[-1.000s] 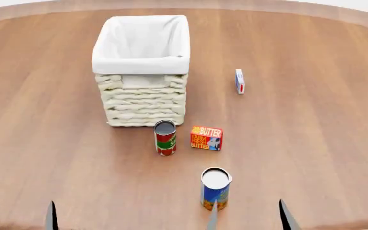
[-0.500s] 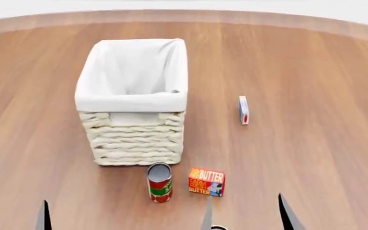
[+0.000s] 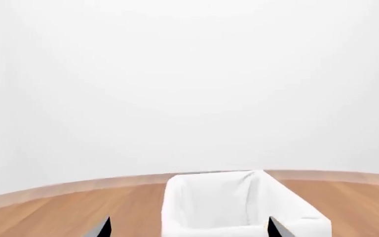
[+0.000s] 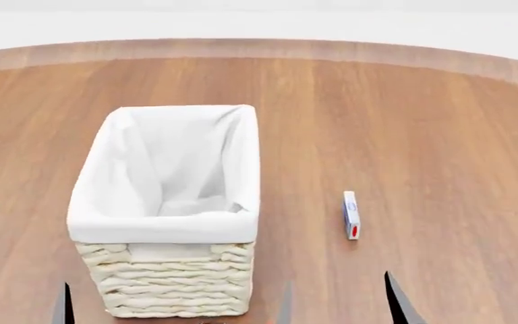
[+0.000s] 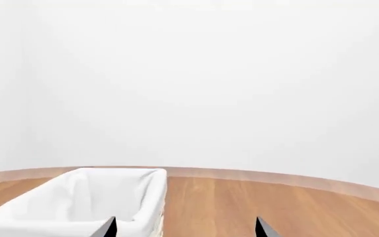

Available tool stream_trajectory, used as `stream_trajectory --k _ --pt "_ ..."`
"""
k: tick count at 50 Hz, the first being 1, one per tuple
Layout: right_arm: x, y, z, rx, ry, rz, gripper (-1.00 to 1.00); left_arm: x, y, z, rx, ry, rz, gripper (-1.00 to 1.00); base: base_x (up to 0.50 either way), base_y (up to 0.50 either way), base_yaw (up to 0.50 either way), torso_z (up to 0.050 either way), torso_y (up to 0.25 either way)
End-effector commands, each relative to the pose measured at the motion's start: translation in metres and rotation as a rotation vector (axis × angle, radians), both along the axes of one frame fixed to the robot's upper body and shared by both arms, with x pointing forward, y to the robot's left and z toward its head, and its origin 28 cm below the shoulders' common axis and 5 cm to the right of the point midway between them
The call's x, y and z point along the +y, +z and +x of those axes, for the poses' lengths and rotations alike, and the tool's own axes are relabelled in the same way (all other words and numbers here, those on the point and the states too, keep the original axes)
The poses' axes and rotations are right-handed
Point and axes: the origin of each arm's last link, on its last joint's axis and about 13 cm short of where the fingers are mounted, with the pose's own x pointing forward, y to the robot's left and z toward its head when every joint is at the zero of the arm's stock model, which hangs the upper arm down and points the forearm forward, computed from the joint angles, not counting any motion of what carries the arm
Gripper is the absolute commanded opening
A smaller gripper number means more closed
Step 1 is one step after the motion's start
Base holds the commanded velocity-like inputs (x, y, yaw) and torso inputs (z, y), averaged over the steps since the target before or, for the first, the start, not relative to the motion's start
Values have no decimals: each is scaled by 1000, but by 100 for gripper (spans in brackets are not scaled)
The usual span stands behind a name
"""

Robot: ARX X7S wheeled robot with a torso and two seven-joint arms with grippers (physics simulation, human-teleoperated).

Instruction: Pick up the alphabet soup and put it in the basket.

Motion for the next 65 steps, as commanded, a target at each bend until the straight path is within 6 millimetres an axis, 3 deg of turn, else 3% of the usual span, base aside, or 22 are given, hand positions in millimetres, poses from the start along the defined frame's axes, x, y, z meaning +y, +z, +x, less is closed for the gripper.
stream_trajectory --k 1,38,50,55,65 --pt "-1 1 -1 -17 16 41 100 0 -1 1 6 2 6 100 0 0 0 0 15" --pt "-2 -4 0 -5 2 24 100 -1 -3 1 13 6 20 100 0 446 0 0 0" --pt "-3 -2 -2 -9 10 17 100 -1 -6 4 21 13 33 100 0 24 0 0 0" --pt "-19 -4 -1 21 -27 -8 100 0 -9 7 30 34 37 100 0 0 0 0 0" --pt "-73 -39 -2 93 -240 -2 100 -1 -20 15 57 32 33 100 0 0 0 0 0"
